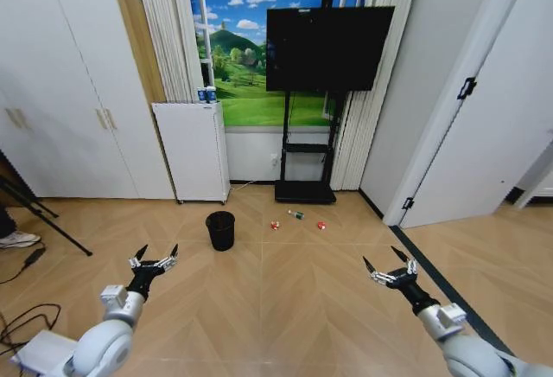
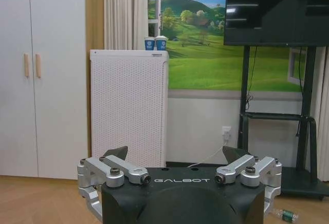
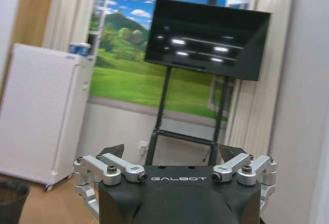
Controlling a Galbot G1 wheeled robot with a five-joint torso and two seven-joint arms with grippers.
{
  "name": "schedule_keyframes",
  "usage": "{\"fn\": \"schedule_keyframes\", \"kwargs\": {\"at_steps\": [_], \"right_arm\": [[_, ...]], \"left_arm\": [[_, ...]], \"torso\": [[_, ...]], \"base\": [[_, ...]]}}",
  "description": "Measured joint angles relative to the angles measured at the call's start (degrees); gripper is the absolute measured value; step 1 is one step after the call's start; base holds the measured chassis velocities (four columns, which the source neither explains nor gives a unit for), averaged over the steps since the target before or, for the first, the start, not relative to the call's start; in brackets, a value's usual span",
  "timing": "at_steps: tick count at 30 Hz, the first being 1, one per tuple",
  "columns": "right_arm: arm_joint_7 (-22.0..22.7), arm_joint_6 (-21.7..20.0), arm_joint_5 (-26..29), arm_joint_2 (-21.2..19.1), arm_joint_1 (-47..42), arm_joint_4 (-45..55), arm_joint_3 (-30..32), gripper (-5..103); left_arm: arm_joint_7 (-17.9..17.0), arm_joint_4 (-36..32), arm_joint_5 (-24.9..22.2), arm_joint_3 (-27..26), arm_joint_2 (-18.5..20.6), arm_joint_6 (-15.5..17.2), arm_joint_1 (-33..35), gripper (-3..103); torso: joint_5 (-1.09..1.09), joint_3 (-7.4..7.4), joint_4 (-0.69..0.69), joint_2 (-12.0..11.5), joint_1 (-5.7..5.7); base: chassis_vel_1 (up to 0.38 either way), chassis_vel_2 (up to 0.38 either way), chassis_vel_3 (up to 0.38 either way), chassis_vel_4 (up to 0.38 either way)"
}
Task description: Pick up the trash bin and place the garbage on the floor into it.
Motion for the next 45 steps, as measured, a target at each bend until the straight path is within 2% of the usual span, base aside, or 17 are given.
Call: {"fn": "schedule_keyframes", "kwargs": {"at_steps": [1, 3, 5, 7, 10, 11, 12, 13, 21, 23, 26, 28, 30, 31, 34, 38, 45], "right_arm": [[2.7, -2.9, 0.5, 2.14, 2.97, 1.85, -0.79, 100], [4.41, -4.72, 0.82, 3.45, 4.83, 3.0, -1.28, 100], [6.31, -6.75, 1.15, 4.96, 6.9, 4.25, -1.82, 100], [10.63, -11.33, 1.85, 8.34, 11.57, 7.12, -3.03, 100], [12.96, -13.89, 2.26, 10.18, 14.19, 8.75, -3.71, 100], [15.66, -16.78, 2.76, 12.31, 17.08, 10.53, -4.49, 100], [20.89, -22.39, 3.61, 16.39, 22.79, 14.16, -5.94, 100], [21.6, -23.17, 3.73, 16.88, 23.45, 14.58, -6.15, 100], [21.97, -23.53, 3.41, 17.17, 23.43, 14.53, -6.3, 100], [20.09, -21.39, -0.31, 16.95, 19.03, 10.5, -6.6, 100], [18.0, -19.07, -3.87, 16.63, 14.45, 6.44, -6.89, 100], [16.73, -17.48, -5.66, 16.53, 12.43, 3.99, -6.63, 100], [16.02, -16.57, -6.42, 16.53, 11.42, 2.21, -6.55, 100], [15.37, -15.81, -6.86, 16.39, 10.9, 1.31, -6.42, 100], [13.66, -14.46, -7.82, 15.8, 10.35, -0.29, -6.51, 100], [11.45, -12.08, -9.52, 15.66, 9.88, -3.21, -7.01, 100], [10.72, -10.49, -10.4, 16.56, 10.14, -9.29, -6.81, 100]], "left_arm": [[-2.81, -2.02, -1.69, 1.94, 0.29, 3.03, -3.5, 100], [-4.06, -3.06, -2.55, 2.91, 0.42, 4.52, -5.4, 100], [-3.79, -2.49, -2.66, 3.28, -0.3, 4.45, -6.53, 100], [-2.93, -0.15, -1.85, 3.79, -2.27, 4.05, -6.67, 100], [-2.6, 0.59, -0.91, 4.06, -2.94, 3.56, -6.73, 100], [-2.47, 1.19, -0.35, 4.35, -3.7, 3.25, -6.83, 100], [-2.26, 2.34, 0.01, 4.5, -5.42, 2.79, -6.87, 100], [-2.1, 2.82, 0.42, 4.49, -5.99, 2.52, -6.86, 100], [-0.81, 4.81, 3.2, 4.48, -8.16, 0.72, -5.47, 100], [-0.58, 5.43, 3.34, 4.28, -8.42, 0.1, -5.47, 100], [-0.21, 6.09, 3.54, 3.98, -8.4, -0.31, -5.59, 100], [0.67, 6.79, 3.88, 3.54, -8.34, -0.89, -5.54, 100], [1.32, 7.29, 3.95, 3.23, -8.32, -1.28, -5.37, 100], [2.01, 7.63, 3.98, 2.86, -8.32, -1.68, -5.19, 100], [3.73, 9.01, 4.29, 2.29, -8.35, -2.9, -4.96, 100], [5.66, 12.26, 4.78, 1.83, -8.7, -4.54, -5.06, 100], [8.71, 18.86, 7.17, 0.72, -9.87, -6.91, -4.44, 100]], "torso": [[-0.01, 0.0, 0.01, 0.0, 0.0], [0.0, 0.0, 0.0, 0.0, 0.0], [0.07, -0.01, -0.02, 0.0, 0.0], [-0.1, 0.01, 0.03, 0.0, 0.01], [-0.05, 0.0, 0.06, 0.0, 0.0], [0.04, 0.0, 0.05, -0.01, 0.01], [-0.02, 0.0, 0.05, 0.0, 0.0], [0.0, 0.0, 0.05, 0.0, 0.0], [-0.03, 0.0, 0.04, 0.0, 0.0], [-0.02, 0.0, 0.06, 0.0, 0.0], [0.07, 0.0, -0.05, -0.01, 0.0], [-0.06, -0.01, 0.02, 0.01, -0.01], [0.02, 0.0, -0.02, -0.01, 0.0], [0.05, 0.0, 0.05, 0.0, 0.0], [-0.06, 0.0, 0.05, 0.0, 0.0], [0.04, 0.0, 0.04, 0.0, 0.0], [0.0, 0.0, 0.05, 0.0, 0.0]], "base": [[0.0, 0.0, 0.0, 0.0], [0.0, 0.0, 0.0, 0.0], [0.0, 0.0, 0.0, 0.0], [0.0, 0.0, 0.0, 0.0], [0.0, 0.0, 0.0, 0.0], [0.0, 0.0, 0.0, 0.0], [0.0, 0.0, 0.0, 0.0], [0.0, 0.0, 0.0, 0.0], [0.0, 0.0, 0.0, 0.0], [0.0, 0.0, 0.0, 0.0], [0.0, 0.0, 0.0, 0.0], [0.0, 0.0, 0.0, 0.0], [0.0, 0.0, 0.0, 0.0], [0.0, 0.0, 0.0, 0.0], [0.0, 0.0, 0.0, 0.0], [0.0, 0.0, 0.0, 0.0], [0.0, 0.0, 0.0, 0.0]]}}
